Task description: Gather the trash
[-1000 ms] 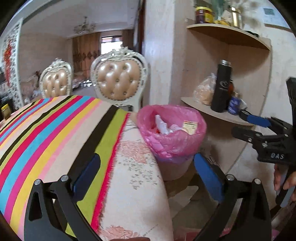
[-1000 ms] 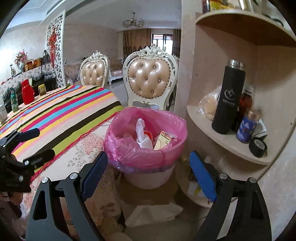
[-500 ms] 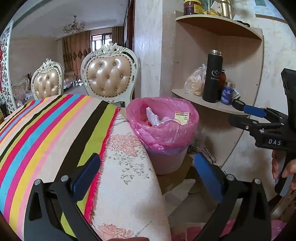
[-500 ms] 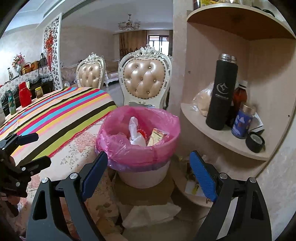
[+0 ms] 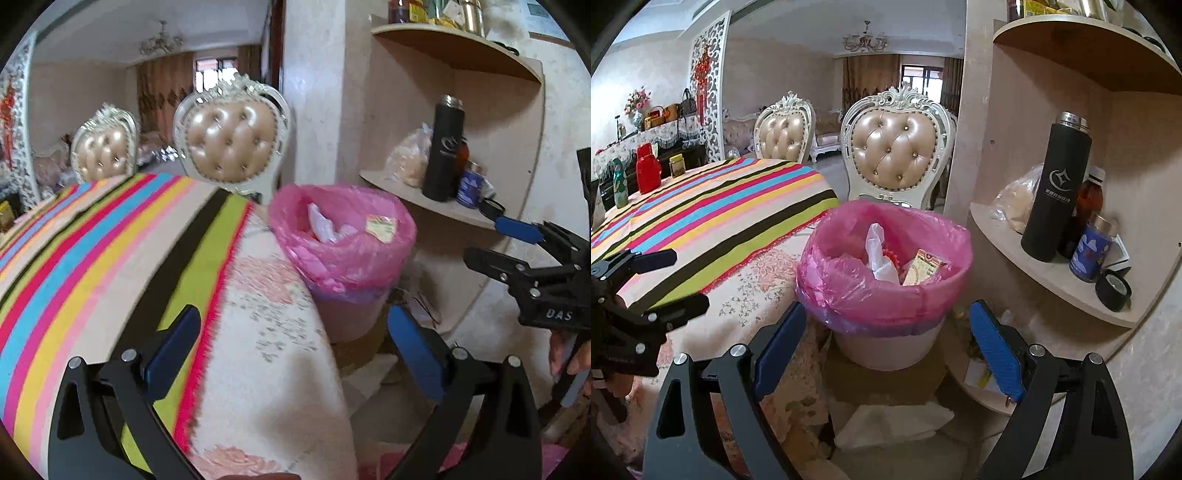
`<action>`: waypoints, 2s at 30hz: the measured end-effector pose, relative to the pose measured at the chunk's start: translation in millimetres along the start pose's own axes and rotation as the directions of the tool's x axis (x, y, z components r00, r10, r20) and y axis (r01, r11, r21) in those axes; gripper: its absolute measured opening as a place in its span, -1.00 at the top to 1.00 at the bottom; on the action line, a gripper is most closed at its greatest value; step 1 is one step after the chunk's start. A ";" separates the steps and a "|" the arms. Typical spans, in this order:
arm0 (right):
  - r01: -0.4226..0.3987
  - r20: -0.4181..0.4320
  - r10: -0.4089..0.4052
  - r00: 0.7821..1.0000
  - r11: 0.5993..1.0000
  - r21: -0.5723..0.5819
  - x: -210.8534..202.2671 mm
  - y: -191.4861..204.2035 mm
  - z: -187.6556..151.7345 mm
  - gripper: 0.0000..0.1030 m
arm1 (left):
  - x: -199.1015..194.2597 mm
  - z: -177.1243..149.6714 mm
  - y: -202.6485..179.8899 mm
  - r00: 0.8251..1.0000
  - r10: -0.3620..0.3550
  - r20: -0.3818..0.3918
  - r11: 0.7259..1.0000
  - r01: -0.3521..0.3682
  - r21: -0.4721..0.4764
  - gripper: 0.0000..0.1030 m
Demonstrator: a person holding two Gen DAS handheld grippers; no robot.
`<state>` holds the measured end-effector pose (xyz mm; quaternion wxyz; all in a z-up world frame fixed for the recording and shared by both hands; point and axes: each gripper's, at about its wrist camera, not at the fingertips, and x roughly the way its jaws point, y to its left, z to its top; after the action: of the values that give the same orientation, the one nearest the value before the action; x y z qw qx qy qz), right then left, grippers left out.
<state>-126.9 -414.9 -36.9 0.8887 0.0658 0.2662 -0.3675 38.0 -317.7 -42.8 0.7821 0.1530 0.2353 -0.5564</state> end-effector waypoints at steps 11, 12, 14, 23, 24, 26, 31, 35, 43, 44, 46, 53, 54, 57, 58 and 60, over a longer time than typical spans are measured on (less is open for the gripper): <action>-0.016 0.039 0.016 0.999 1.000 0.002 -8.3 2.9 5.1 -0.65 | -33.0 9.6 4.3 0.986 -0.046 0.160 0.998 0.053 -0.036 -0.91; -0.017 0.041 0.017 0.999 1.000 -0.002 -9.0 3.9 6.1 -0.65 | -34.2 9.5 3.4 0.985 -0.050 0.165 0.998 0.057 -0.034 -0.91; -0.018 0.047 0.018 0.999 1.000 -0.009 -10.8 6.4 7.0 -0.65 | -36.7 9.2 2.9 0.983 -0.060 0.171 0.997 0.067 -0.035 -0.91; -0.012 0.064 0.013 0.998 1.000 -0.025 -16.2 10.2 10.6 -0.65 | -37.0 9.6 1.9 0.983 -0.045 0.175 0.998 0.051 -0.031 -0.91; -0.010 0.066 0.012 0.998 1.000 -0.024 -17.0 9.7 11.0 -0.65 | -36.6 9.4 1.6 0.984 -0.043 0.175 0.998 0.049 -0.028 -0.91; -0.012 0.071 0.013 0.997 1.000 -0.020 -18.7 9.2 11.6 -0.65 | -35.6 8.8 1.4 0.984 -0.036 0.172 0.999 0.041 -0.024 -0.91; -0.019 0.079 0.021 0.997 1.000 -0.025 -21.5 11.4 13.3 -0.65 | -34.8 7.8 1.8 0.985 -0.031 0.172 0.999 0.035 -0.021 -0.91; -0.022 0.079 0.024 0.997 0.999 -0.032 -21.1 12.5 13.9 -0.65 | -34.4 7.4 2.0 0.985 -0.031 0.171 0.999 0.035 -0.020 -0.91; -0.027 0.072 0.030 0.997 0.999 -0.034 -18.6 12.7 12.7 -0.65 | -31.8 6.6 0.3 0.986 -0.025 0.166 1.000 0.027 -0.011 -0.91; -0.027 0.071 0.029 0.997 0.999 -0.032 -18.4 12.7 12.8 -0.65 | -31.4 6.1 0.4 0.986 -0.026 0.164 1.000 0.028 -0.010 -0.91; -0.026 0.071 0.028 0.997 0.999 -0.028 -17.8 11.9 12.4 -0.65 | -30.3 5.7 0.0 0.986 -0.025 0.162 1.000 0.027 -0.008 -0.91; -0.027 0.073 0.029 0.997 0.999 -0.026 -18.1 12.0 11.1 -0.65 | -28.7 3.5 -0.1 0.987 -0.023 0.157 1.000 0.024 -0.003 -0.91; -0.031 0.072 0.032 0.997 0.999 -0.026 -17.8 12.2 10.7 -0.65 | -29.2 3.0 0.3 0.987 -0.023 0.158 1.000 0.023 -0.002 -0.91; -0.033 0.070 0.035 0.997 0.999 -0.024 -17.2 11.7 10.5 -0.65 | -29.1 3.0 0.4 0.987 -0.020 0.157 1.000 0.020 0.001 -0.91; -0.034 0.071 0.036 0.997 0.999 -0.024 -17.3 11.7 10.9 -0.65 | -28.7 2.6 0.3 0.988 -0.020 0.155 1.000 0.019 0.005 -0.91; -0.037 0.073 0.038 0.997 0.999 -0.022 -17.0 11.4 10.7 -0.65 | -27.4 3.1 -0.9 0.988 -0.019 0.152 1.000 0.018 0.009 -0.91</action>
<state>-124.5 -399.4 -19.8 0.9051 0.0484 0.2360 -0.3503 30.4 -297.6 -25.4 0.7920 0.1112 0.1741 -0.5745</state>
